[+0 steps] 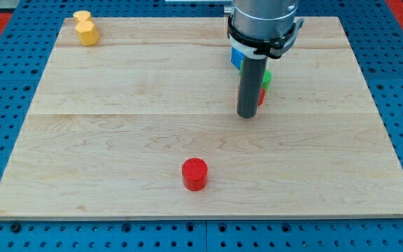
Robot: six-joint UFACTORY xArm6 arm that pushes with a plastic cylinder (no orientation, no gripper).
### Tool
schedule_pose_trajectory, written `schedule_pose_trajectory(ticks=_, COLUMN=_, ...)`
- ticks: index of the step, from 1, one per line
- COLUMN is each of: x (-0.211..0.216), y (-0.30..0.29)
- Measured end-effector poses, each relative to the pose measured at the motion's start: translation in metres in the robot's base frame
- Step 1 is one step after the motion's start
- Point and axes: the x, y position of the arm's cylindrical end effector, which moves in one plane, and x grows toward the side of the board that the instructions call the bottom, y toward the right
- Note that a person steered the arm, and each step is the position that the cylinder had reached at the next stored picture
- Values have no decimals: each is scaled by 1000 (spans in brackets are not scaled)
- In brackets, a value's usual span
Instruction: Move red circle closer to the red star
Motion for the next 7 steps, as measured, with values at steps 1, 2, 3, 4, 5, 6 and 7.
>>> schedule_pose_trajectory(ticks=1, x=14, y=0)
schedule_pose_trajectory(ticks=2, x=17, y=-11)
schedule_pose_trajectory(ticks=3, x=17, y=-64)
schedule_pose_trajectory(ticks=4, x=23, y=-120)
schedule_pose_trajectory(ticks=5, x=46, y=-158)
schedule_pose_trajectory(ticks=6, x=87, y=-167)
schedule_pose_trajectory(ticks=7, x=109, y=-167)
